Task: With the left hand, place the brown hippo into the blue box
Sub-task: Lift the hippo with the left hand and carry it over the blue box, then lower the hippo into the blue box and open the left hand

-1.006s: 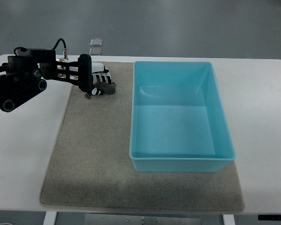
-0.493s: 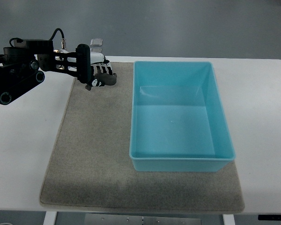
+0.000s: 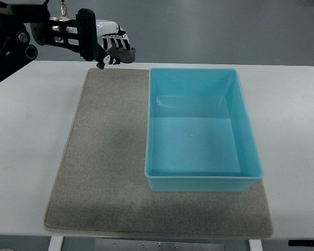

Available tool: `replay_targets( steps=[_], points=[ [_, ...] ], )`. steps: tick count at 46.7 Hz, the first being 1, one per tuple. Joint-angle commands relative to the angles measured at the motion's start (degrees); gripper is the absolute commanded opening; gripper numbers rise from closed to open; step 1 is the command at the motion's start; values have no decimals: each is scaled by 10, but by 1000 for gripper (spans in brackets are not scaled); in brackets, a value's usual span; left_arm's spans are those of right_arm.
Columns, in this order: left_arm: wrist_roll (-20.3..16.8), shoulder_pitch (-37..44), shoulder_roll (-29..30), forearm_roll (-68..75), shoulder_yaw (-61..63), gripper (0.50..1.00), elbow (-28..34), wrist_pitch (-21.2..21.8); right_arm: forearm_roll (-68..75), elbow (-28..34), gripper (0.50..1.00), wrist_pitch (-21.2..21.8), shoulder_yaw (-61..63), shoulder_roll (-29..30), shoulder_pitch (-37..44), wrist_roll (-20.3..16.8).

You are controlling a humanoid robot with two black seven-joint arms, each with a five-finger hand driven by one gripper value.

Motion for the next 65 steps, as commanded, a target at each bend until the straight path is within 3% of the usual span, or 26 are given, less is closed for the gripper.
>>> replay_targets(
  steps=[1, 12, 31, 52, 55, 56, 60, 65],
  points=[
    [0, -14, 0, 0, 0, 500, -21, -12, 0, 0, 936, 0, 0, 0, 0, 0],
    [1, -33, -12, 0, 1, 500, -65, -13, 0, 0, 936, 0, 0, 0, 0, 0],
    [11, -4, -154, 14, 9, 500, -45, -11, 0, 0, 936, 0, 0, 0, 0, 0],
    [11, 38, -182, 13, 10, 500, -44, -7, 0, 0, 936, 0, 0, 0, 0, 0],
    [11, 44, -182, 13, 10, 636, -43, -7, 0, 0, 936, 0, 0, 0, 0, 0],
    [11, 47, -182, 13, 10, 658, -43, -7, 0, 0, 936, 0, 0, 0, 0, -1],
    [11, 52, -182, 12, 17, 664, -43, -6, 0, 0, 936, 0, 0, 0, 0, 0],
    [11, 54, -182, 9, 30, 767, -43, -4, 0, 0, 936, 0, 0, 0, 0, 0]
  ],
)
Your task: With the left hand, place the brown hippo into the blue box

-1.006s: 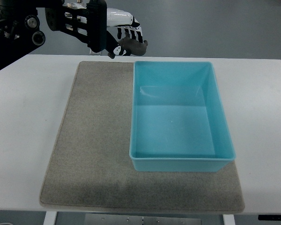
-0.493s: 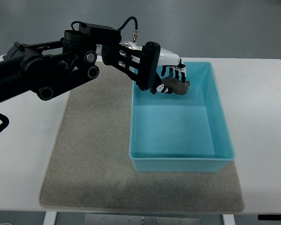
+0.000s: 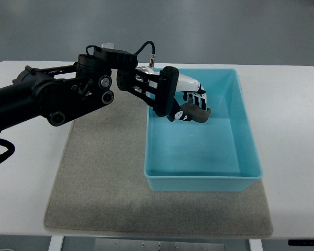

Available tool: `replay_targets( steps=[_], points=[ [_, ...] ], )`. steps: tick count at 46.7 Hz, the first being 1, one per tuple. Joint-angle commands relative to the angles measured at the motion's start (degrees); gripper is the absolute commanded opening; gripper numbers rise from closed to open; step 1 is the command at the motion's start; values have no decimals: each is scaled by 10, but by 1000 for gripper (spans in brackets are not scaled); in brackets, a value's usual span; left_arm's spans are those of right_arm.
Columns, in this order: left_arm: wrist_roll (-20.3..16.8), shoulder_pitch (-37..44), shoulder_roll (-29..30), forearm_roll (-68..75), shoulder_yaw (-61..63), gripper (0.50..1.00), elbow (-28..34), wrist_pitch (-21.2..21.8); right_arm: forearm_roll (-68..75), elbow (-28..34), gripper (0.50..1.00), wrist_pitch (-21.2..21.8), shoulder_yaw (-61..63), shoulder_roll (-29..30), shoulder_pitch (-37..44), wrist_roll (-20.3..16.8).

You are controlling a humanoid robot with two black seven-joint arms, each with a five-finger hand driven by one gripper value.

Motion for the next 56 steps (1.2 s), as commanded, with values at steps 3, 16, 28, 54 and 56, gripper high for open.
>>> replay_targets(
  steps=[3, 16, 28, 54, 56],
  points=[
    [0, 4, 0, -8, 4, 840, 0, 1, 0, 0, 936, 0, 0, 0, 0, 0],
    [-1, 1, 0, -83, -11, 996, 15, 8, 0, 0, 936, 0, 0, 0, 0, 0],
    [0, -3, 7, -219, -17, 996, 30, 52, 0, 0, 936, 0, 0, 0, 0, -1],
    [1, -1, 60, -620, -25, 999, 136, 38, 0, 0, 936, 0, 0, 0, 0, 0],
    [1, 0, 69, -654, -25, 999, 143, 29, 0, 0, 936, 0, 0, 0, 0, 0]
  ],
)
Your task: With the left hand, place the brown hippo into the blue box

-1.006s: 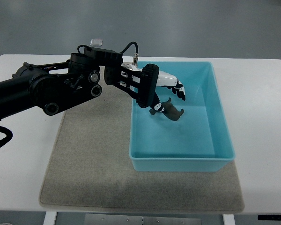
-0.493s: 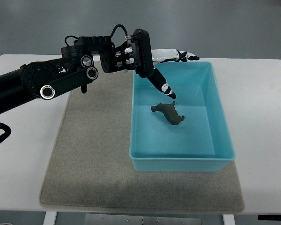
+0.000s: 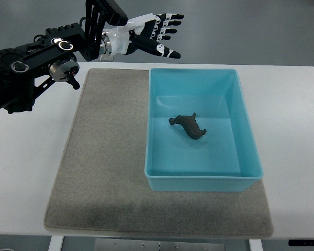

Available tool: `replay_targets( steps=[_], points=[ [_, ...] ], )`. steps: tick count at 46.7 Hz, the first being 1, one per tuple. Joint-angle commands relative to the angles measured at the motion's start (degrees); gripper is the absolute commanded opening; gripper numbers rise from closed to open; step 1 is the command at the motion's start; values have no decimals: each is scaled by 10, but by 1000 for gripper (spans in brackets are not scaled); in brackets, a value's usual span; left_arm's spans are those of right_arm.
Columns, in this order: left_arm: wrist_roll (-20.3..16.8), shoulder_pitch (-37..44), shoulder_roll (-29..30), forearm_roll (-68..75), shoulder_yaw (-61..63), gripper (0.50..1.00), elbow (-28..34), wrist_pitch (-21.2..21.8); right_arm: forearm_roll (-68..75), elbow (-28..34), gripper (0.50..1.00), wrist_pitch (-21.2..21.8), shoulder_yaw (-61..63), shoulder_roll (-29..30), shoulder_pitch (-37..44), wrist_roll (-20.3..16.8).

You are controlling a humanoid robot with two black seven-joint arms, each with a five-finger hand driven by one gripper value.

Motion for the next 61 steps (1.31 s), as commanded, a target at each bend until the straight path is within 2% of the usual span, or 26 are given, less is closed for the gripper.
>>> replay_targets(
  steps=[1, 15, 29, 35, 50, 61],
  points=[
    [0, 3, 18, -67, 0, 999, 14, -17, 0, 0, 936, 0, 0, 0, 0, 0],
    [3, 31, 79, -254, 1, 999, 57, -130, 0, 0, 936, 0, 0, 0, 0, 0],
    [30, 94, 102, -386, 0, 1000, 88, -188, 0, 0, 936, 0, 0, 0, 0, 0],
    [36, 122, 118, -440, -2, 1000, 89, -188, 0, 0, 936, 0, 0, 0, 0, 0],
    [108, 175, 123, -446, -78, 999, 90, -188, 0, 0, 936, 0, 0, 0, 0, 0],
    [109, 178, 117, -440, -83, 1000, 89, -188, 0, 0, 936, 0, 0, 0, 0, 0]
  ],
)
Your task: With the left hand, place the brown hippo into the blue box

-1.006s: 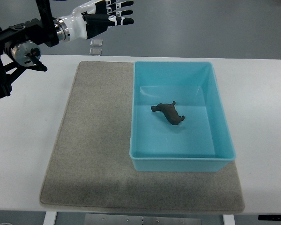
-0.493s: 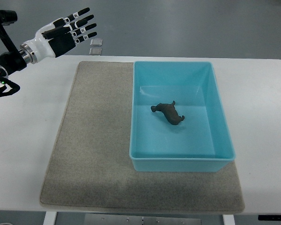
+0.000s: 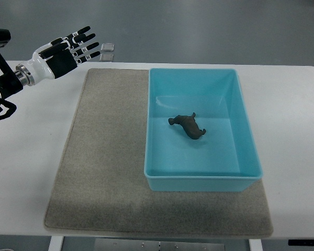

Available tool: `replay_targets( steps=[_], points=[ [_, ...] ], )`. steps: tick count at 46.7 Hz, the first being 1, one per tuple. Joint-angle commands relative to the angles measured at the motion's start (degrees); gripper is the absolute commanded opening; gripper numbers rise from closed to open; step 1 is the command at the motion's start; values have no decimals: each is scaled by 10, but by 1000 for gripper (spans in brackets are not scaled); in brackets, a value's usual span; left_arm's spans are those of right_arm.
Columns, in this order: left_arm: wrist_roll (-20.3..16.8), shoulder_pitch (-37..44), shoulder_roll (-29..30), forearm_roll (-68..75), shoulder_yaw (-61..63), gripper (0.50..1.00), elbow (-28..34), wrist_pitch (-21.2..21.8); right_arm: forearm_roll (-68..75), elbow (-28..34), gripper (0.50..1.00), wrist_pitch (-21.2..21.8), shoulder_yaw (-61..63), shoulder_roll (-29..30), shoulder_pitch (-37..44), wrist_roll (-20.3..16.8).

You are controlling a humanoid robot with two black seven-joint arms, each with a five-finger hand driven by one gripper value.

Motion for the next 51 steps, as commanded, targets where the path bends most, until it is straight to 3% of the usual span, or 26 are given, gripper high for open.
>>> replay_targets(
  steps=[1, 51],
  points=[
    [-1, 0, -1, 0, -1, 1000, 0, 0, 0, 0, 936, 0, 0, 0, 0, 0],
    [-2, 17, 5, -2, -14, 1000, -1, 0, -2, 12, 936, 9, 3, 0, -1, 0]
  ],
)
